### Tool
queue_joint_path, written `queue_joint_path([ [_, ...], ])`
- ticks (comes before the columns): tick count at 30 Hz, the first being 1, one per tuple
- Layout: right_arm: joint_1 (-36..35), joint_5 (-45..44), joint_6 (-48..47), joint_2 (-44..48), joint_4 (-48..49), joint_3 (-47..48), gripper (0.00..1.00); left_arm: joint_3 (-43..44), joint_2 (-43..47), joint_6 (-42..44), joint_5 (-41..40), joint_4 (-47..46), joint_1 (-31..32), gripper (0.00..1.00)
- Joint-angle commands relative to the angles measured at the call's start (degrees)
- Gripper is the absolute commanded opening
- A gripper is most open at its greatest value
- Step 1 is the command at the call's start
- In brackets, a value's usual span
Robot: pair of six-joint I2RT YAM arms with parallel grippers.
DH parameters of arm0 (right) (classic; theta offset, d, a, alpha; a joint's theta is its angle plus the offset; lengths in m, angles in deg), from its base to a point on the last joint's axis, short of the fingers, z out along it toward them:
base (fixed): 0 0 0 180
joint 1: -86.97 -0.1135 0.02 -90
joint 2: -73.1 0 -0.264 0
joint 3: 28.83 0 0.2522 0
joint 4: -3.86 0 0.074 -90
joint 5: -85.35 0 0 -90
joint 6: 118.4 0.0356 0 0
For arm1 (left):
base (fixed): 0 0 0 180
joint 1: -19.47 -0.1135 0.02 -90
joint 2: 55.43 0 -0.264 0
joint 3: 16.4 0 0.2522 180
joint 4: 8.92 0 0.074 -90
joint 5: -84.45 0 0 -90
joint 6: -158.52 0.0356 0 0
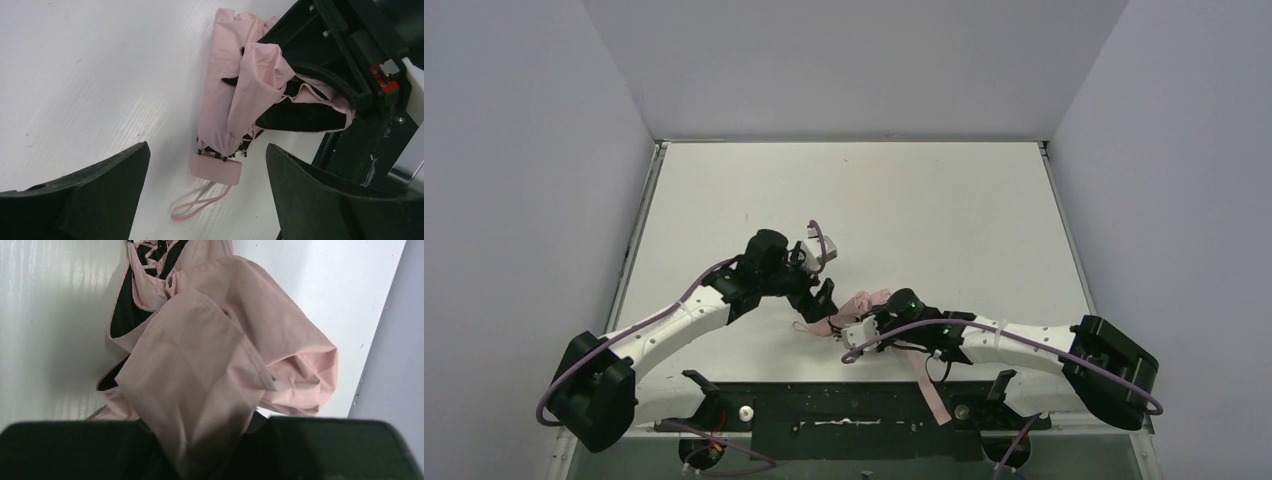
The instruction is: Put away the umbrella
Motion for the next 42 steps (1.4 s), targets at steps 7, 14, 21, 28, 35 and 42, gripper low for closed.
queue_joint_path([
  [7, -0.76, -3.53, -3.56, 0.35, 1.61, -3.44, 0.0, 8.73, -16.48, 6.1, 20.15, 2.06, -0.49, 0.9],
  [14, -0.97, -3.76, -3.31, 0.83, 3.07, -3.91, 0.0, 11.46, -24.87, 6.82, 20.17, 2.8, 0.14, 0.92],
  [21, -1.12, -4.93, -2.76, 1.51, 6.64, -4.94, 0.0, 13.85, -30.99, 7.25, 21.01, 3.51, 1.34, 0.93],
  [28, -1.15, -5.85, -0.84, 1.35, 9.05, -4.8, 0.0, 14.94, -34.85, 10.49, 19.08, 6.88, 5.44, 0.92],
  [35, -1.06, -6.39, 1.4, 2.1, 10.33, -4.65, 0.0, 18.25, -38.65, 11.55, 15.65, 11.15, 6.57, 0.62],
  [42, -1.16, -6.37, 3.35, 5.04, 8.96, -4.05, 0.07, 18.52, -38.68, 11.35, 11.08, 11.35, 7.51, 0.23],
])
